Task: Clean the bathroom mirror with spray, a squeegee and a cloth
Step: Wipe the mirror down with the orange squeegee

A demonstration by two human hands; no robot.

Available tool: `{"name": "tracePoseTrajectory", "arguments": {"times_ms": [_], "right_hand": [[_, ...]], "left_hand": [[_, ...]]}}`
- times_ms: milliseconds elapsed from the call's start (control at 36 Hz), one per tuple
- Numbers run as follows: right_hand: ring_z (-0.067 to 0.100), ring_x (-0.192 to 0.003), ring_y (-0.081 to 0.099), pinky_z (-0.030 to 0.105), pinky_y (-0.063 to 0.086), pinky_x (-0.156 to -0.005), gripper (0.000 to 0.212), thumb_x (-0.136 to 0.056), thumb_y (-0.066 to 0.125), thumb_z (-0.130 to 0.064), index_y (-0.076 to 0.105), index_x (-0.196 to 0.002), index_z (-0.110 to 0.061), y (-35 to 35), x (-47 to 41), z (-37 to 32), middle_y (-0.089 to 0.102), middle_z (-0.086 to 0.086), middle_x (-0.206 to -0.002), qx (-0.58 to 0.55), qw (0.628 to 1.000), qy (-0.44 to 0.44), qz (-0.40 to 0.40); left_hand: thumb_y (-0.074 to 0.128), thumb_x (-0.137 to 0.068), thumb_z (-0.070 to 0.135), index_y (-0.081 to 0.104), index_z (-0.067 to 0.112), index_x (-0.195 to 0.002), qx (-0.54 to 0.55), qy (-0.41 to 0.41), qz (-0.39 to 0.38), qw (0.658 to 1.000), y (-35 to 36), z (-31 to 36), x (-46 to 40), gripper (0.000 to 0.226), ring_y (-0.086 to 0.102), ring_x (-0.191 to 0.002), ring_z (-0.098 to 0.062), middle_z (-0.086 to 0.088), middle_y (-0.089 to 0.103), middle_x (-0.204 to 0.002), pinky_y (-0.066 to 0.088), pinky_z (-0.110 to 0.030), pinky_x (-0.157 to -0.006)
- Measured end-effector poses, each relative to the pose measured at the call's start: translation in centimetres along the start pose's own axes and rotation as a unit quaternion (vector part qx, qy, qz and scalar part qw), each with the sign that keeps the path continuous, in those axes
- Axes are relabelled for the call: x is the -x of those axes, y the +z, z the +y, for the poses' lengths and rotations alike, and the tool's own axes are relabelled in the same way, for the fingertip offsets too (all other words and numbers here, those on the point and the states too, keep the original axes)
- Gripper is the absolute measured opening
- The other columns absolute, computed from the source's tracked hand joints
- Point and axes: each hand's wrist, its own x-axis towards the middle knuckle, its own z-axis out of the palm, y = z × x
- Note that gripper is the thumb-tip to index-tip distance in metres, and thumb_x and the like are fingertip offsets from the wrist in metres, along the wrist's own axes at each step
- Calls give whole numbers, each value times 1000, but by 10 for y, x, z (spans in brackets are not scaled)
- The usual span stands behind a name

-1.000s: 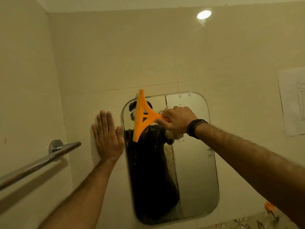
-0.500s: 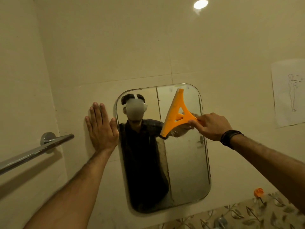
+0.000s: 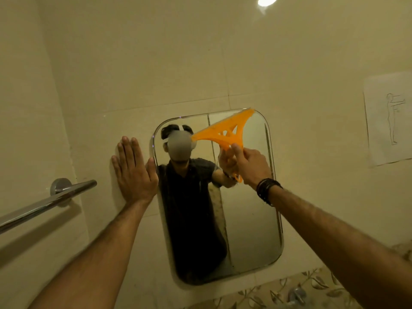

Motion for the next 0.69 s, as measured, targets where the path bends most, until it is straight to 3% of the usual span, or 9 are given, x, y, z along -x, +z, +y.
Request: {"name": "tracePoseTrajectory", "arguments": {"times_ms": [111,250,333,417,500,556,694], "right_hand": [[25,-66,67,51,61,-63,53,-99,35,-63,64,-82,-22,14,32,24,71,3,-80,-26,999,29,-16],[9,-61,63,29,50,-56,38,-102,40,-52,64,-83,-30,30,74,58,70,-8,-75,-73,995,47,-51],[12,-67,66,30,48,-59,50,-100,37,-58,72,-88,-24,42,100,83,74,-2,-80,-74,993,71,-66],[4,-46,49,29,38,-50,75,-89,27,-77,73,-91,-19,51,126,101,71,3,-72,-52,993,85,-67],[6,-42,39,27,28,-47,88,-83,21,-83,73,-91,-12,55,142,111,49,-7,-50,-28,995,87,-44],[6,-41,38,27,27,-48,82,-88,26,-78,72,-87,-11,54,147,108,40,-9,-46,-24,996,81,-32],[7,-42,32,27,24,-49,60,-96,40,-60,56,-65,-11,47,135,81,39,-12,-46,-83,995,48,2]], "left_hand": [[19,-105,45,3,12,-164,-8,-2,1,1000,0,0,0,69,-1,-159,-25,-10,0,-172,4,-49,-128],[20,-105,45,1,13,-164,-9,0,1,1000,1,-1,0,69,-3,-159,-24,-10,-1,-172,4,-50,-128],[20,-106,46,2,13,-164,-9,-2,0,1000,1,-1,0,69,-2,-159,-25,-10,0,-172,4,-50,-128],[16,-106,48,3,12,-164,-3,-2,-4,1000,0,0,0,69,-1,-159,-25,-11,0,-171,4,-50,-128],[15,-105,48,2,12,-163,2,2,-6,1000,-1,0,0,70,-2,-159,-26,-11,0,-171,3,-50,-128],[16,-105,48,2,12,-163,5,4,-9,1000,-2,0,1,70,-1,-159,-26,-12,0,-171,3,-50,-128],[18,-105,47,1,12,-163,8,2,-13,1000,-3,-1,7,70,-2,-159,-25,-11,-1,-171,2,-49,-129]]}}
